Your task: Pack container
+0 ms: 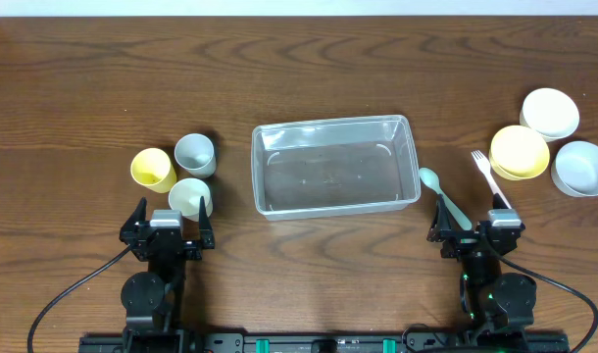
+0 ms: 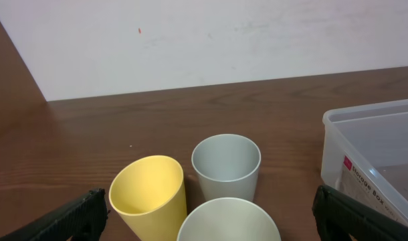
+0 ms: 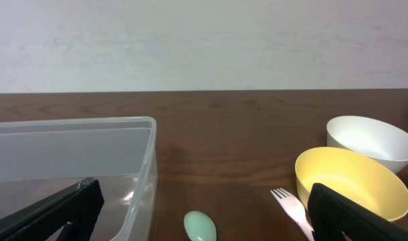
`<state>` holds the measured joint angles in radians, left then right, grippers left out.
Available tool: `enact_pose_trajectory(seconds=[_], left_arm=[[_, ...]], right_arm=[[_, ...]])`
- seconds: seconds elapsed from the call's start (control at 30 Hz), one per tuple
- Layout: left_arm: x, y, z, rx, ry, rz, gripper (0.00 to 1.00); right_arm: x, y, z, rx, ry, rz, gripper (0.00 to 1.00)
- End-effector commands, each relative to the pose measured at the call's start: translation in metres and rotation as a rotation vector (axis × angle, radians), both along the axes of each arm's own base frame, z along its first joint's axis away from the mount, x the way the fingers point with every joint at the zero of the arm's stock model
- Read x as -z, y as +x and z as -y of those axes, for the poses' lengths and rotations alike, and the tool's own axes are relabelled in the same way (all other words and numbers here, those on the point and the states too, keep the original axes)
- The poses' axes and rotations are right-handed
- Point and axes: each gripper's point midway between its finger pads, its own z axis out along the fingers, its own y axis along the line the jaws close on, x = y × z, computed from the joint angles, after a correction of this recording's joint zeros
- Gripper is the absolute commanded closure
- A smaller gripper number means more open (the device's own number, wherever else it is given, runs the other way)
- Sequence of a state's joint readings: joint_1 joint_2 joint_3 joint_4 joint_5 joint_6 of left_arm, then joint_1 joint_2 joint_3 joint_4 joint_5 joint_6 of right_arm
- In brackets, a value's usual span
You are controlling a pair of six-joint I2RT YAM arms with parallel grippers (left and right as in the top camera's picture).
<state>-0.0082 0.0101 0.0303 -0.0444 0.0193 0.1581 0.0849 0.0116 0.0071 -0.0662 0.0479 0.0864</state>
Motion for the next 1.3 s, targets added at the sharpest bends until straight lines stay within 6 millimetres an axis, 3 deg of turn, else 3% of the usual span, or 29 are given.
enact_pose_trajectory(seconds=[0.0,0.57,1.1,1.2,1.27], left_arm=[[0.018,0.0,-0.003,-0.013,0.011,-0.046,0.02],[0.018,0.0,-0.003,-0.013,0.011,-0.046,0.02],[0.018,0.0,-0.003,-0.013,0.011,-0.046,0.02],[0.014,0.0,-0.003,-0.014,0.006,-0.03,0.02],[0.009,0.0,-0.003,-0.025,-0.092,-0.013,0.02]], right_arm=[[0.0,0.0,-0.002,-0.012,-0.013,0.001,0.01],[-0.003,0.0,-0.002,-0.01,-0.012,0.015,0.01],[0.006,0.0,-0.003,-0.013,-0.014,-0.022,0.01],[0.01,0.002,0.0,0.012,0.058,-0.046,0.01],[0.013,0.002,0.003,0.033,0.129,-0.058,0.01]])
